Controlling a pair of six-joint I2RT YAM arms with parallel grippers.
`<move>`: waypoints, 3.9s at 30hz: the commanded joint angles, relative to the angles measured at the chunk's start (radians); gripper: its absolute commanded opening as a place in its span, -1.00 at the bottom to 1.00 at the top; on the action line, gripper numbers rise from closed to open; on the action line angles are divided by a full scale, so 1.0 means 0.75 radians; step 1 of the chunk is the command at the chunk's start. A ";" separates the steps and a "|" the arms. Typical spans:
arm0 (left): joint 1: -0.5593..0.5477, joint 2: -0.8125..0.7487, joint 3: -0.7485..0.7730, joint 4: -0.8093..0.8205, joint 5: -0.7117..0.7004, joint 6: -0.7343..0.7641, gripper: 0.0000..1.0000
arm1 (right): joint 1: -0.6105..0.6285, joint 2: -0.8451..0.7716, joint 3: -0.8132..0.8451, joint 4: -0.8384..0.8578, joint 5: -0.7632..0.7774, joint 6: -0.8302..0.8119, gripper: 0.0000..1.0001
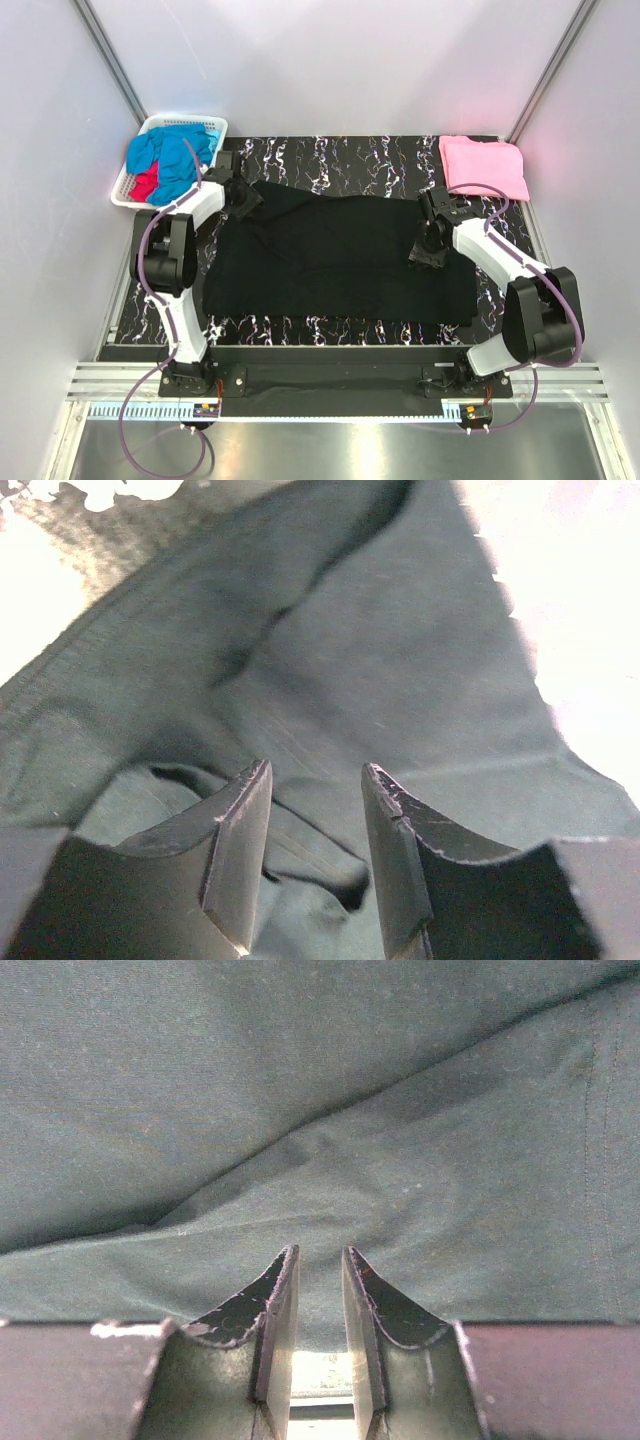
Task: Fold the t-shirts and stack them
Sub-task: Fold the tshirt
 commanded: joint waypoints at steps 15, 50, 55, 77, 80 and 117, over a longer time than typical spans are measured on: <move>0.009 0.102 0.131 -0.090 -0.313 -0.057 -0.11 | 0.008 0.032 0.051 0.029 -0.023 -0.001 -0.40; 0.006 0.049 0.196 -0.049 -0.188 -0.006 -0.90 | 0.008 0.081 0.060 0.025 0.008 -0.007 -0.42; 0.006 0.028 0.174 -0.006 -0.152 0.023 -1.00 | 0.006 0.077 0.058 0.027 0.010 -0.003 -0.42; 0.006 -0.135 0.063 0.031 -0.066 0.095 -1.00 | -0.268 0.622 0.697 0.050 0.184 -0.052 -0.23; 0.006 -0.135 0.065 0.029 -0.062 0.107 -1.00 | -0.327 0.743 0.814 0.005 0.222 -0.079 -0.22; 0.006 -0.123 0.065 0.025 -0.057 0.111 -1.00 | -0.565 1.175 1.381 -0.202 0.153 -0.271 -0.13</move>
